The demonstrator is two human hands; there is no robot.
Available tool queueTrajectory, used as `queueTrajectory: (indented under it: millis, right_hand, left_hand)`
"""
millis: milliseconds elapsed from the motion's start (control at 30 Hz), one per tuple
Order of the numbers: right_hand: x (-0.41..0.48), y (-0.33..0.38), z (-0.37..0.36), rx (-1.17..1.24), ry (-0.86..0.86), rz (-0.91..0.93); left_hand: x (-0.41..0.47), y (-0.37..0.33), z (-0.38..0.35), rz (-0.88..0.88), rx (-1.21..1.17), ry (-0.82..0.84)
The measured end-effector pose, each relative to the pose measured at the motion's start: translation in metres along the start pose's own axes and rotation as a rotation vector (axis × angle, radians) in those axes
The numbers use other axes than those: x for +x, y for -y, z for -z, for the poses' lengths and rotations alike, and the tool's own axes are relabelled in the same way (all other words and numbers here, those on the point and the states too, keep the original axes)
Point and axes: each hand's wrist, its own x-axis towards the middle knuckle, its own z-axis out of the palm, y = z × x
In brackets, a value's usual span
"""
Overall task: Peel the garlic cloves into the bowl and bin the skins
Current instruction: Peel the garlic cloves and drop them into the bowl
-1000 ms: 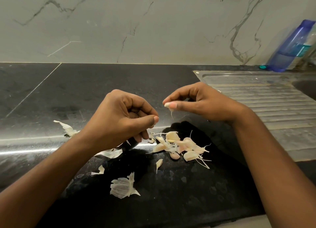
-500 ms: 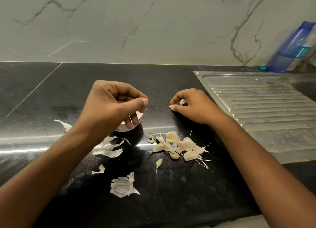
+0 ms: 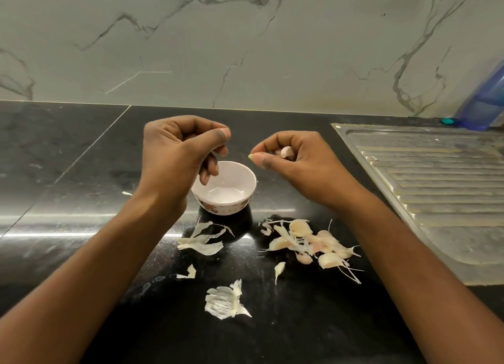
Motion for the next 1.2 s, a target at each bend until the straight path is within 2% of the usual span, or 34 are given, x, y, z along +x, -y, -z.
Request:
queueTrajectory:
  millis: [233,667,833,1000,1200]
  right_hand:
    - [-0.001,0.0,-0.021,-0.067,0.104,0.001]
    - [-0.002,-0.001,-0.004,0.017,0.064,-0.037]
    - [-0.006,0.0,0.004,0.233,0.175,-0.161]
    - [-0.007,0.003,0.01,0.37,0.127,-0.19]
    - [-0.012,0.007,0.011,0.645,0.2,-0.271]
  left_hand:
    - [-0.001,0.001,-0.002,0.025,0.007,0.033]
    - [-0.002,0.005,-0.005,0.09,0.077,0.132]
    - [-0.004,0.008,-0.008,0.132,0.127,0.203]
    - [-0.005,0.007,-0.008,0.144,0.163,0.23]
    - [-0.015,0.005,-0.015,-0.092,0.204,0.355]
